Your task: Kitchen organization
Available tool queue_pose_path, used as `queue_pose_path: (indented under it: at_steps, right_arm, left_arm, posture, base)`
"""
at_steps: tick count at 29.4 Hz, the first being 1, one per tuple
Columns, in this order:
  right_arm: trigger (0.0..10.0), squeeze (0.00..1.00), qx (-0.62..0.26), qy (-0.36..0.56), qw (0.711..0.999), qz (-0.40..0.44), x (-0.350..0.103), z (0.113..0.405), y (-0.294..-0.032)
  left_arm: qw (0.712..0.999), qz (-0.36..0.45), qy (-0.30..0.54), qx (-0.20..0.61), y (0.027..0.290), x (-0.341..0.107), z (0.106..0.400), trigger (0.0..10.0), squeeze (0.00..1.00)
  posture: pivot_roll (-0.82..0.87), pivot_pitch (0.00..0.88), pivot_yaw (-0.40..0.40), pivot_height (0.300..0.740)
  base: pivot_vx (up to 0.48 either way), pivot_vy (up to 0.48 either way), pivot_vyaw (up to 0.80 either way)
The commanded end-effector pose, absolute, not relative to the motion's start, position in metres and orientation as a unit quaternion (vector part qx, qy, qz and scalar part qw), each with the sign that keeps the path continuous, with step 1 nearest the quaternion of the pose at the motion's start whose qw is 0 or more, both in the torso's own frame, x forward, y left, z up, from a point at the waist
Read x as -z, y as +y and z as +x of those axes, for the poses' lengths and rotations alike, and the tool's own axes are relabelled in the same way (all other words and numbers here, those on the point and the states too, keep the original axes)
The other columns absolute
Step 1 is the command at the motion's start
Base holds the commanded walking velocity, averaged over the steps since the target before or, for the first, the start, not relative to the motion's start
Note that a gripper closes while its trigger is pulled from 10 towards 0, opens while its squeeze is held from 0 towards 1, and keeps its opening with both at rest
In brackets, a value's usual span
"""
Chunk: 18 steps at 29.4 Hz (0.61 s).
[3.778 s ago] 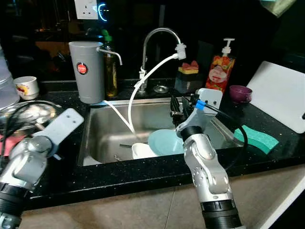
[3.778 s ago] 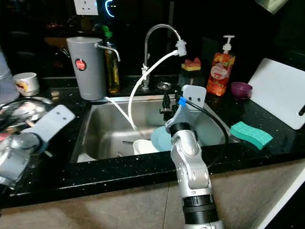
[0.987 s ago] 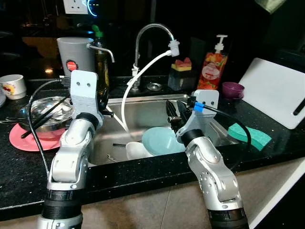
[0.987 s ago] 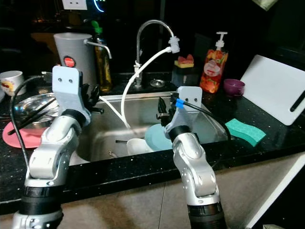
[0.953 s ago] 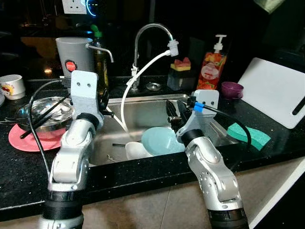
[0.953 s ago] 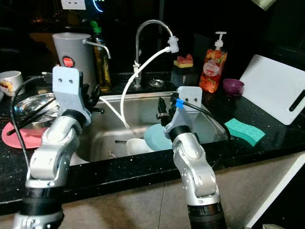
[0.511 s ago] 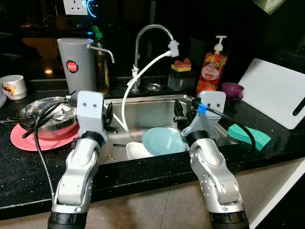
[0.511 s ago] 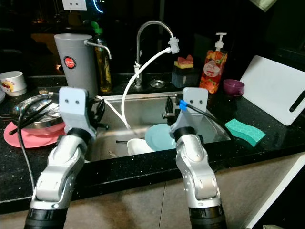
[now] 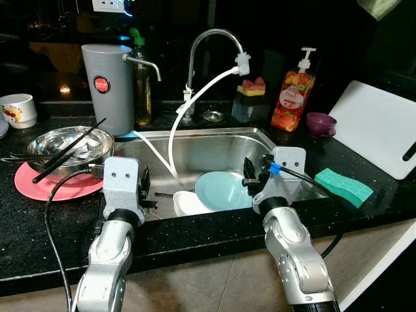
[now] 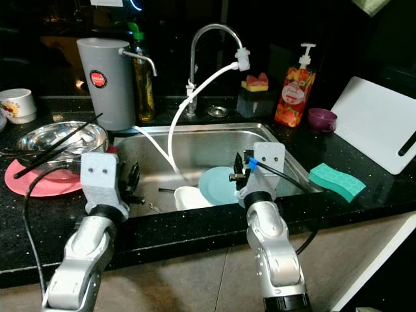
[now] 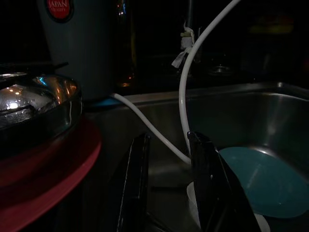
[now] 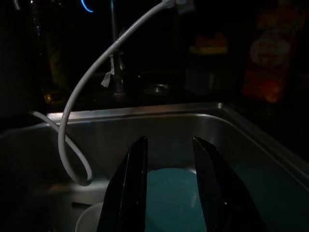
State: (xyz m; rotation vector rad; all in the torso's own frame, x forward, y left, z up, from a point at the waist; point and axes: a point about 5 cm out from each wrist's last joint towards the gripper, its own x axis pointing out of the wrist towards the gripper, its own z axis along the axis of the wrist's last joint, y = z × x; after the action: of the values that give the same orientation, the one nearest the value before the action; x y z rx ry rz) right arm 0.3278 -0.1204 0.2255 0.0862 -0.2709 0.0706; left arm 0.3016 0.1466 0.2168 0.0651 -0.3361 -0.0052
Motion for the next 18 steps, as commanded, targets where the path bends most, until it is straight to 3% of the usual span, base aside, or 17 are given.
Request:
queue_pose_path:
  at_steps: [1, 18]
  right_arm:
    - [10.0, 0.0, -0.018, -0.141, 0.989, 0.038, -0.2263, 0.3299, -0.127]
    - [10.0, 0.0, -0.006, -0.151, 0.988, 0.026, -0.2287, 0.3279, -0.1368]
  left_arm:
    - [0.985, 0.036, -0.166, 0.011, 0.1442, -0.2135, 0.3003, 10.0, 0.0]
    - [0.982, 0.072, -0.17, 0.044, 0.1353, -0.2094, 0.2956, 10.0, 0.0]
  posture:
    - [0.13, 0.048, -0.096, 0.74]
    - [0.07, 0.042, -0.103, 0.74]
  base:
    - [0.0, 0.0, 0.0]
    - [0.0, 0.0, 0.0]
